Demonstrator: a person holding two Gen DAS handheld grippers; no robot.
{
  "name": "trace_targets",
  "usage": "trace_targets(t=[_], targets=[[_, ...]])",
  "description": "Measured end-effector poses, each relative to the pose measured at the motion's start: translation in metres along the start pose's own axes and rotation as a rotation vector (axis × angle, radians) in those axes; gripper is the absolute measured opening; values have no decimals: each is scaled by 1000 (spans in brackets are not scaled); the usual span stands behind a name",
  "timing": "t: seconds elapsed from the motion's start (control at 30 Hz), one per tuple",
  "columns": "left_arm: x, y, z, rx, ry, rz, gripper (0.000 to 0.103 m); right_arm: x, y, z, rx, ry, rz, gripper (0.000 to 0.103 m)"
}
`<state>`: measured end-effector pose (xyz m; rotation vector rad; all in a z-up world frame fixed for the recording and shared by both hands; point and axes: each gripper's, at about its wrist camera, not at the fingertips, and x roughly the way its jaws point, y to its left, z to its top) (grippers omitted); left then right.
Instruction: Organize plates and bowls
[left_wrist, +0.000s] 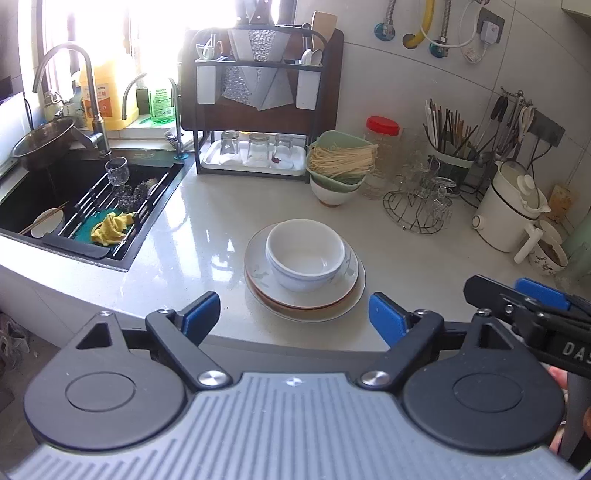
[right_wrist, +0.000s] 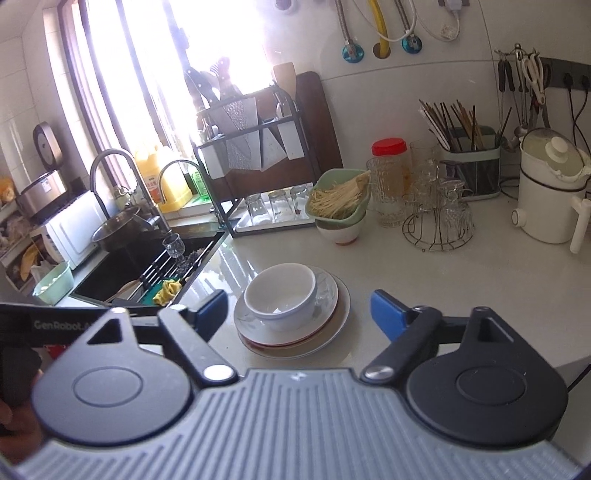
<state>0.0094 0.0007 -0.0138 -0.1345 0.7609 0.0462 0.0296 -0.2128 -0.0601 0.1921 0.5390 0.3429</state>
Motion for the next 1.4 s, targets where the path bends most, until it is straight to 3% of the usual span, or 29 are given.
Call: trace_targets(t=[0.03,0.27,1.4], targets=[[-1,1,-1,-5,-1,2,93,-1,0,0,3,-2,1,103],[-11,12,-9,-28,-21,34,98,-2,0,-8,10,10,6,103],[-15,10,-16,-22,-18,68,100,-2,0,-21,-16,25,-23,103]])
